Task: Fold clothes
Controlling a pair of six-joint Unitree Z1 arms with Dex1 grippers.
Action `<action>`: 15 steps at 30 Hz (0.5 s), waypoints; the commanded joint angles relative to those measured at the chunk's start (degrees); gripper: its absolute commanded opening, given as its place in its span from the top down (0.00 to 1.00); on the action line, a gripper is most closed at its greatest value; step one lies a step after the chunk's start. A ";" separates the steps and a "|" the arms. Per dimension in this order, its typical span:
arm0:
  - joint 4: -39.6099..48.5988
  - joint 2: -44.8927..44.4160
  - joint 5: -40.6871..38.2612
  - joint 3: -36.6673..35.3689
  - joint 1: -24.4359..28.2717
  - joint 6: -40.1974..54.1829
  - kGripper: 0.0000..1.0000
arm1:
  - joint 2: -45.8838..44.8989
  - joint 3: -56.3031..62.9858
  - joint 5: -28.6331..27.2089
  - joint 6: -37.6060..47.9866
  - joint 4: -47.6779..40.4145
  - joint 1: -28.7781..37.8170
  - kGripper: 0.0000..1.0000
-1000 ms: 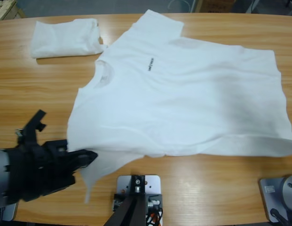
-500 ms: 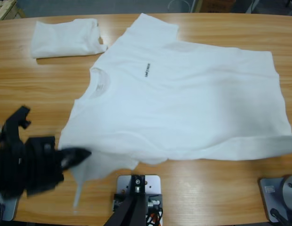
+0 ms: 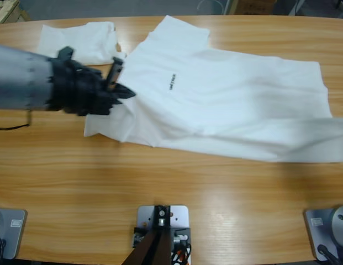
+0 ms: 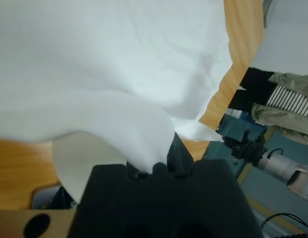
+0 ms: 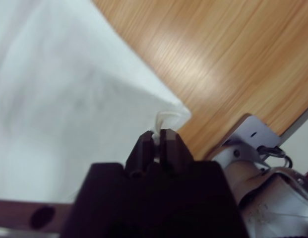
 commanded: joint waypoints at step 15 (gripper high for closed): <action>-1.11 14.09 -8.34 -7.62 11.38 12.72 1.00 | 13.79 2.03 -2.33 -4.60 -4.14 -4.55 1.00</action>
